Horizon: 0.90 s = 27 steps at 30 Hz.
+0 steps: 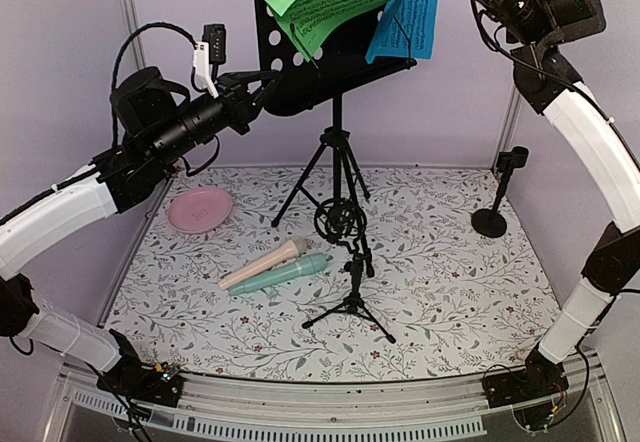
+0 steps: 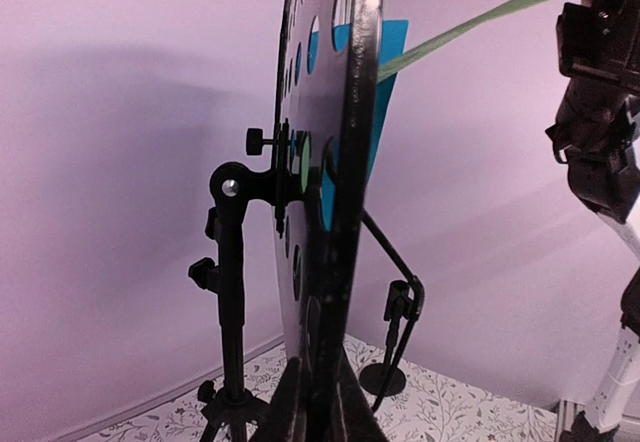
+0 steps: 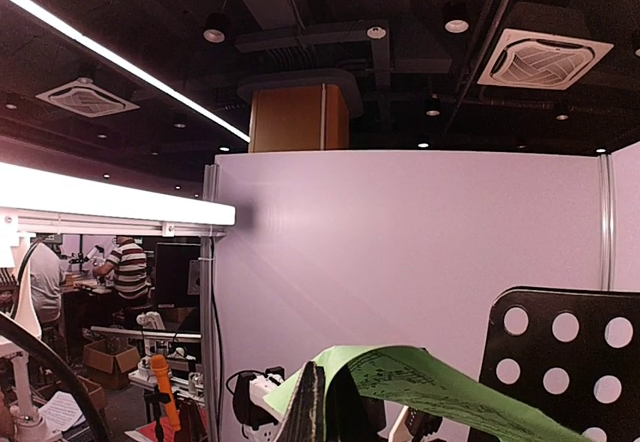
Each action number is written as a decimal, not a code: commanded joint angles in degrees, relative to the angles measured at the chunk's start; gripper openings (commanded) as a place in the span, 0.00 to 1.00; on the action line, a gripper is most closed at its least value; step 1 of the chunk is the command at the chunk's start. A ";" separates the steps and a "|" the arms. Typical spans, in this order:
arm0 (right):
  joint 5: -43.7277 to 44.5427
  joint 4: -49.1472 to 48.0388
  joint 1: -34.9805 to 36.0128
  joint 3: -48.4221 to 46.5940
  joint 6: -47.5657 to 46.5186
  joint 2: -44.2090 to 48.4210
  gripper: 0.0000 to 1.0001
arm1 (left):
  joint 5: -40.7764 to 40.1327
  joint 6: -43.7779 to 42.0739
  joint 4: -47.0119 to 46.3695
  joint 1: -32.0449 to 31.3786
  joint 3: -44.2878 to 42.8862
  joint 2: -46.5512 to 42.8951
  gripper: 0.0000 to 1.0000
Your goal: Pack up the instrument practice props
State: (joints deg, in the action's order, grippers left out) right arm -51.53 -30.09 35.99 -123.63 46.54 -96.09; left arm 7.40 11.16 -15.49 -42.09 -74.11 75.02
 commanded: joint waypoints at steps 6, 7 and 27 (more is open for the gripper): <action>1.05 -2.36 1.35 -1.96 -0.20 2.86 0.01 | -1.03 0.01 0.02 0.60 -1.21 0.40 0.07; 1.02 -2.35 1.31 -1.96 -0.22 3.03 0.01 | -1.03 -0.06 0.04 0.60 -1.22 0.34 0.07; 8.89 3.92 1.55 18.63 -9.15 22.97 0.00 | -1.49 -0.26 -0.35 0.73 -0.66 -0.36 0.12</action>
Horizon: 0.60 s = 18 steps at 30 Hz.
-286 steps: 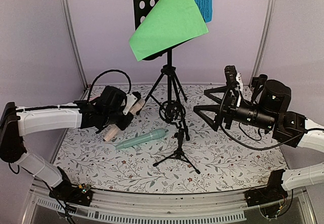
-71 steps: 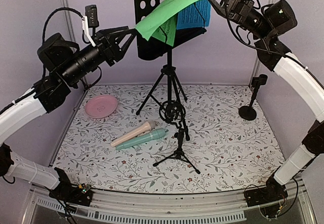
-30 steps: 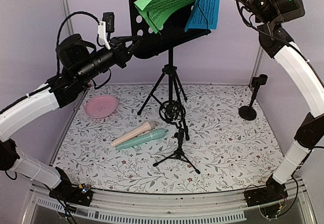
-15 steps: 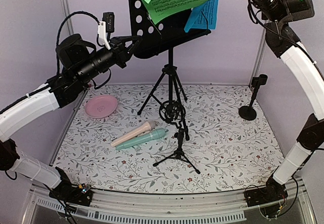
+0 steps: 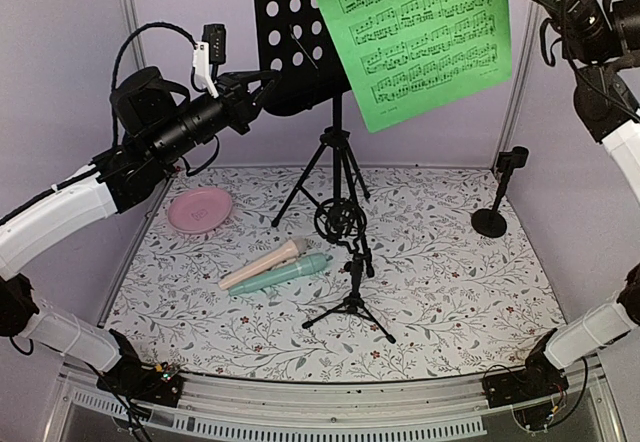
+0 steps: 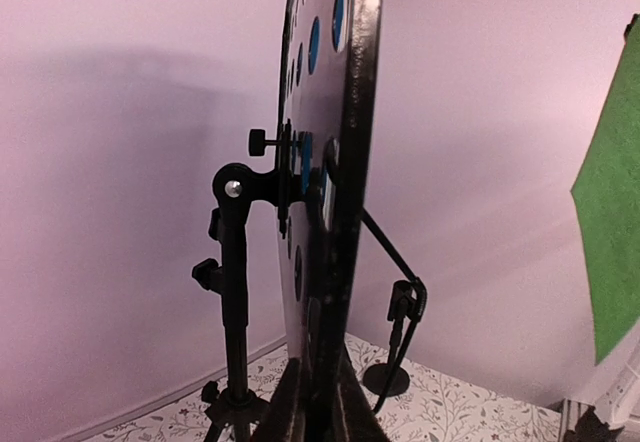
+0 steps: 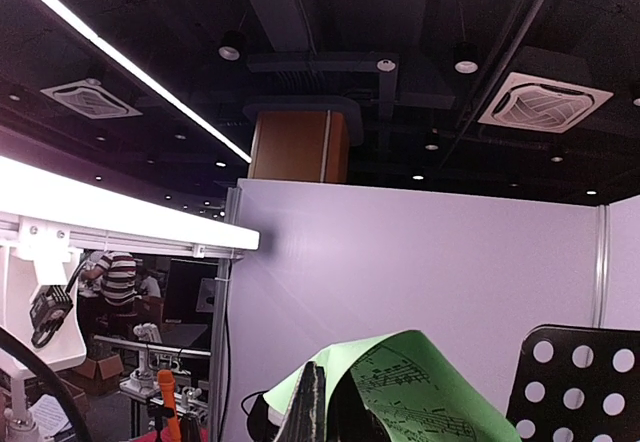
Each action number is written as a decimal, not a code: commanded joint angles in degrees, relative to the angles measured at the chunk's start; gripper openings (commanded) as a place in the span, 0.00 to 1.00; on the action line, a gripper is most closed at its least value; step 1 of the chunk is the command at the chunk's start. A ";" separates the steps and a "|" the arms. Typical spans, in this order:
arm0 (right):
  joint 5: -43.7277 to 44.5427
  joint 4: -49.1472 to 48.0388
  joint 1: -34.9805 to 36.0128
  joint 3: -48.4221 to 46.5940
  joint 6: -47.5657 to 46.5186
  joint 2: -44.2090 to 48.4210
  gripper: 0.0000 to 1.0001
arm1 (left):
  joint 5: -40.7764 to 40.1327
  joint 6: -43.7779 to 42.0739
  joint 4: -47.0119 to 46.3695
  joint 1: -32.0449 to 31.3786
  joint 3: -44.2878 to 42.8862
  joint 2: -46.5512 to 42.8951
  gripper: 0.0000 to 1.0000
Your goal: Pack up the instrument practice props
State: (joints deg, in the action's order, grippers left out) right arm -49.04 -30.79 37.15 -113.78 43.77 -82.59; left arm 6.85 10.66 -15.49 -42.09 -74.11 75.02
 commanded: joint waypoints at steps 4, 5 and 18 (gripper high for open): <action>19.22 14.20 0.41 20.60 -14.31 20.04 0.00 | -1.04 0.33 -1.15 0.77 -0.09 -0.62 0.21; 23.50 16.46 0.39 23.40 -15.26 22.64 0.00 | -1.13 0.32 -1.25 0.83 -0.01 -0.68 0.27; 56.09 45.48 0.38 45.26 -10.18 42.38 0.00 | -2.37 0.18 -0.84 0.96 0.23 -1.62 0.99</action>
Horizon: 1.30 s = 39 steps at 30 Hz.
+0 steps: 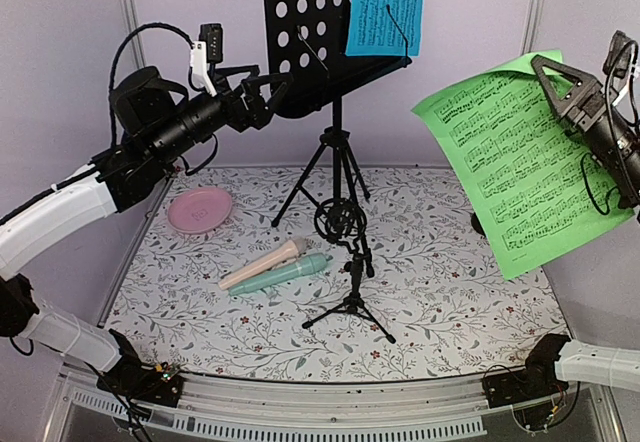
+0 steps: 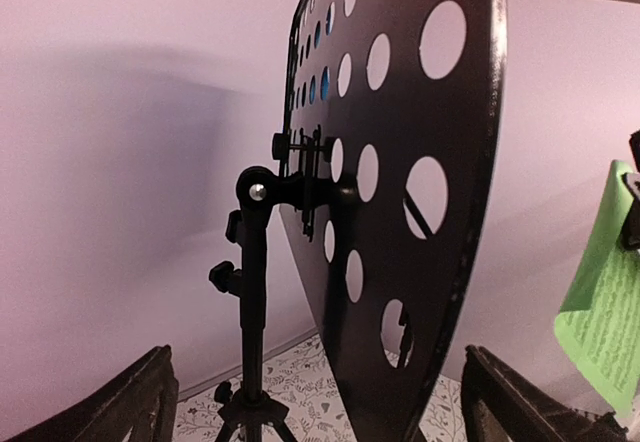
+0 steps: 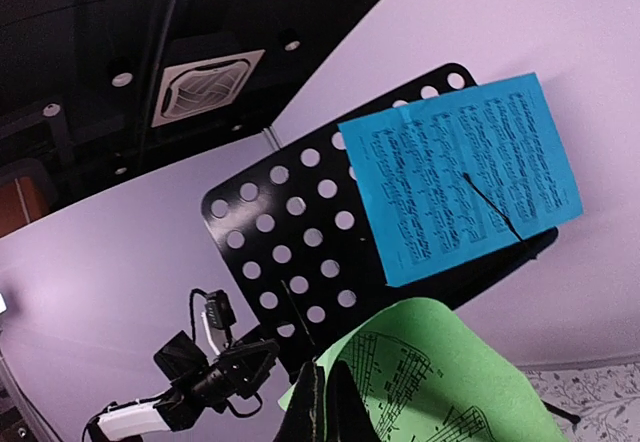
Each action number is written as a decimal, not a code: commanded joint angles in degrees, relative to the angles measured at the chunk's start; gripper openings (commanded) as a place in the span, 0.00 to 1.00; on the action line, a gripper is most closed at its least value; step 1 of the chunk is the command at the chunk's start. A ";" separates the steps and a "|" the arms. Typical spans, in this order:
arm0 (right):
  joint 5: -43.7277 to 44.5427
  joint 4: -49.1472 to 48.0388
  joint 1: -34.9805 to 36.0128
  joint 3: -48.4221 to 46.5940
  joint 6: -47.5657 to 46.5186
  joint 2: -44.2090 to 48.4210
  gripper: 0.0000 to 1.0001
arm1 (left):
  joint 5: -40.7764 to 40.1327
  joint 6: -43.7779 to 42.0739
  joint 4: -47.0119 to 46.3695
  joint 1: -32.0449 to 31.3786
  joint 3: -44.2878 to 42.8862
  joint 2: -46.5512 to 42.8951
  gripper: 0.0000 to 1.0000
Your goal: Pack up the instrument practice props
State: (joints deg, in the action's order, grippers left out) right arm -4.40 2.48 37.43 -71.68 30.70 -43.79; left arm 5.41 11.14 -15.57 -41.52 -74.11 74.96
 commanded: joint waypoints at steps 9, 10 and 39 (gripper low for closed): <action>26.01 37.07 0.11 6.61 20.58 -0.37 0.00 | -1.40 -0.34 -1.71 0.43 1.53 -3.63 0.99; 25.57 38.76 0.06 7.41 22.13 -1.92 0.00 | -1.43 -0.34 -1.80 0.39 1.65 -3.88 0.99; 1.70 19.14 -22.93 13.21 16.50 -41.46 0.00 | -1.60 -0.68 -3.06 0.56 2.99 -5.72 0.99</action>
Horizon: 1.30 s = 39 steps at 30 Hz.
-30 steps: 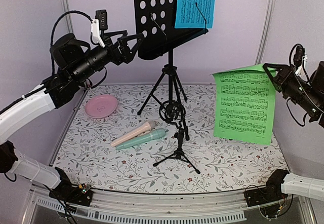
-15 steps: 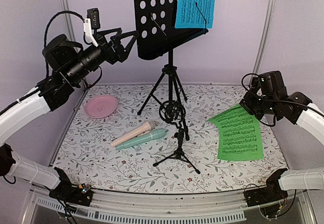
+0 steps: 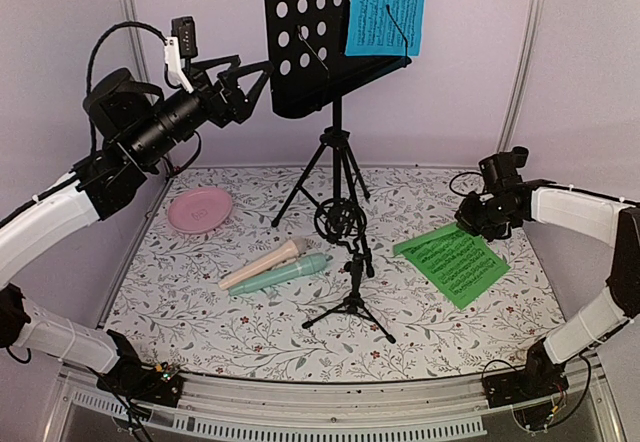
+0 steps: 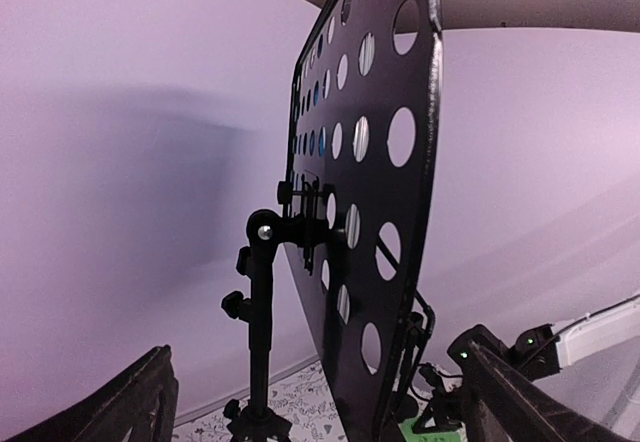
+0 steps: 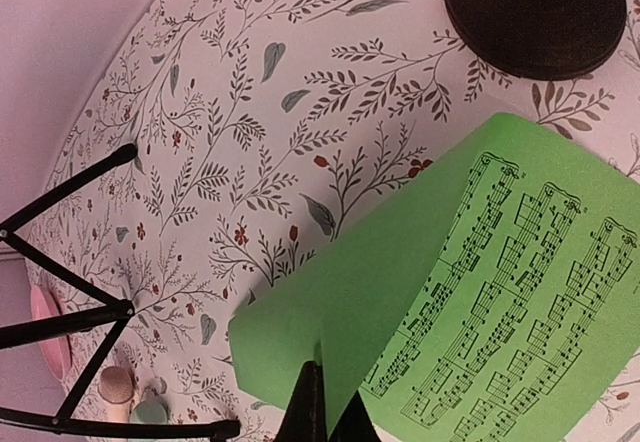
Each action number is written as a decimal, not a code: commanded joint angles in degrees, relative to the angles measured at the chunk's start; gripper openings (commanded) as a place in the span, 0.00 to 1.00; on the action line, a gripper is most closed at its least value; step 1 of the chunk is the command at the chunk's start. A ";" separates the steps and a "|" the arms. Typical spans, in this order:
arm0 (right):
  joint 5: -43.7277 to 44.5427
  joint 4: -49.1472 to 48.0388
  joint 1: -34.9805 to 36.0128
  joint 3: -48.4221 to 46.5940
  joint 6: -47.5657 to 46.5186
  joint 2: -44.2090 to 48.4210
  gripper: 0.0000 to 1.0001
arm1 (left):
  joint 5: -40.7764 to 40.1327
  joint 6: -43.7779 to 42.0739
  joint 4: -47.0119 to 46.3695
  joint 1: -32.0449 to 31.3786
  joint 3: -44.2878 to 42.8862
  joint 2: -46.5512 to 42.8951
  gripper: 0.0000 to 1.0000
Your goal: Pack up the instrument practice props
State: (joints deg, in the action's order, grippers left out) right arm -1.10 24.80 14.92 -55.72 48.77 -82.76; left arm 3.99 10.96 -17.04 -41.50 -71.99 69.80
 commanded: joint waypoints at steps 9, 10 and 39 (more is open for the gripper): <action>-2.77 -3.38 -0.46 -9.70 -1.32 -11.37 0.16 | -0.18 -0.50 -1.67 0.67 0.97 -0.72 0.99; -2.82 -3.35 -0.48 -10.53 -1.31 -12.32 0.18 | -0.14 -0.50 -1.62 0.68 0.97 -0.72 0.99; -13.60 -9.72 -0.68 -13.42 -8.74 -14.18 0.64 | -0.94 -1.11 -2.13 1.13 1.89 -1.52 0.97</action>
State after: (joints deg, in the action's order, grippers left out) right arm -10.13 18.83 14.55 -71.88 42.85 -100.68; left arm 3.75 10.70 -17.76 -41.17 -71.11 68.93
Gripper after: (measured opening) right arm 0.632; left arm 0.974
